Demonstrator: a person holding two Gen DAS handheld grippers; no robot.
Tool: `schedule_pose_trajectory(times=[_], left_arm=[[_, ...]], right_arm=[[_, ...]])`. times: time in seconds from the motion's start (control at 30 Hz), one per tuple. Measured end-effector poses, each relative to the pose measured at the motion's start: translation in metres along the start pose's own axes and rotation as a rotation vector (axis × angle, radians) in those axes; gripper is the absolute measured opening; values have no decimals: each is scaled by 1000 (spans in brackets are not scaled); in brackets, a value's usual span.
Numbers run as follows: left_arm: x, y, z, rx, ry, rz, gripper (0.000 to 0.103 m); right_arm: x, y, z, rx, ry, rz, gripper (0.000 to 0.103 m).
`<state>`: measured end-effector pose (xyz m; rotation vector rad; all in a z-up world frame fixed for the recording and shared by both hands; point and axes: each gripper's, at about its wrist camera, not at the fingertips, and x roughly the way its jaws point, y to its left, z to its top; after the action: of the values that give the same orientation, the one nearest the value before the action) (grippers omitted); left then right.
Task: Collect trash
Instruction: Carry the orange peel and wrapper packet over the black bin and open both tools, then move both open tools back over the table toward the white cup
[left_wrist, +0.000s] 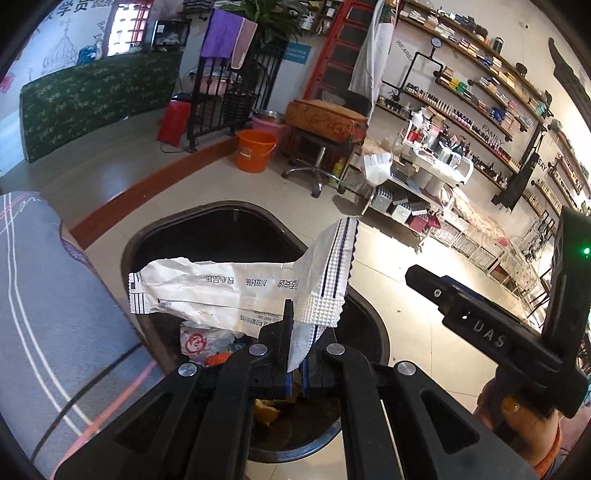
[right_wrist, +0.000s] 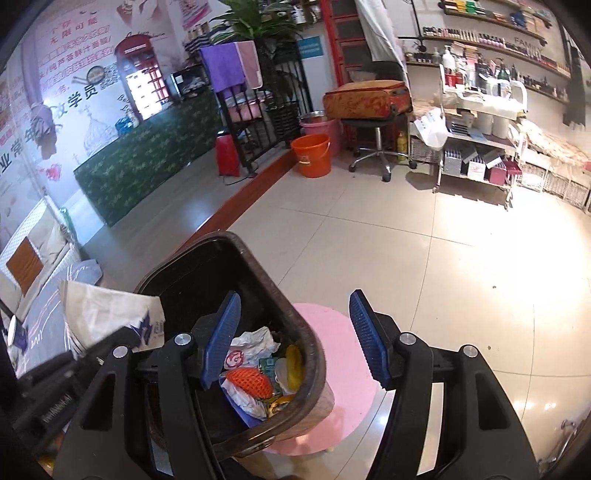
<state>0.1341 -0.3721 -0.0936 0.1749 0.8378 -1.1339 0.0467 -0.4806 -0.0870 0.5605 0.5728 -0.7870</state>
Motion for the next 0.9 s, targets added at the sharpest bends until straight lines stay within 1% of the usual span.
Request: schedule_pose_trajectory(times=[0.17, 0.23, 0.27, 0.3, 0.33, 0.37, 0.4, 0.43, 0.47, 0.5, 0.57, 0.6, 0.67, 0.73, 0.8, 0.83, 0.9], left_arm=[[11, -6, -5, 19, 37, -29, 4], [15, -6, -6, 31, 50, -21, 6], [16, -7, -8, 36, 62, -22, 12], [16, -5, -9, 41, 70, -23, 26], [15, -5, -10, 50, 70, -17, 36], [13, -4, -11, 54, 62, -6, 57], [8, -3, -13, 50, 42, 14, 69], [4, -1, -14, 37, 25, 19, 70], [0, 2, -15, 23, 17, 17, 73], [-1, 4, -15, 12, 18, 19, 80], [-7, 7, -16, 1, 3, 37, 84], [-13, 9, -18, 5, -17, 43, 84], [-21, 9, -21, 24, -34, 67, 93], [-31, 9, -23, 45, -51, 95, 94], [-42, 11, -25, 67, -70, 127, 97], [-48, 12, -26, 78, -82, 146, 97], [-59, 14, -28, 99, -101, 176, 97]], right_arm=[[0, -4, 4, 8, -8, -10, 62], [1, -6, 5, 9, -6, -9, 62], [0, -6, 4, 9, -7, -8, 62], [0, -6, 5, 7, -7, -7, 62], [1, -6, 5, 6, -8, -8, 62], [0, -7, 5, 7, -9, -7, 62], [0, -8, 5, 8, -10, -7, 62], [0, -7, 5, 7, -11, -8, 64], [-1, -7, 4, 6, -12, -11, 70], [-1, -7, 4, 6, -15, -15, 73], [-2, -6, 5, 6, -23, -17, 75], [-3, -6, 5, 6, -23, -15, 75], [-3, -4, 6, 4, -23, -16, 75], [-3, -3, 7, 2, -21, -11, 75], [-2, 3, 5, -6, -14, -5, 81], [-1, 7, 4, -10, -11, 1, 85], [1, 16, 0, -22, -1, 20, 85]])
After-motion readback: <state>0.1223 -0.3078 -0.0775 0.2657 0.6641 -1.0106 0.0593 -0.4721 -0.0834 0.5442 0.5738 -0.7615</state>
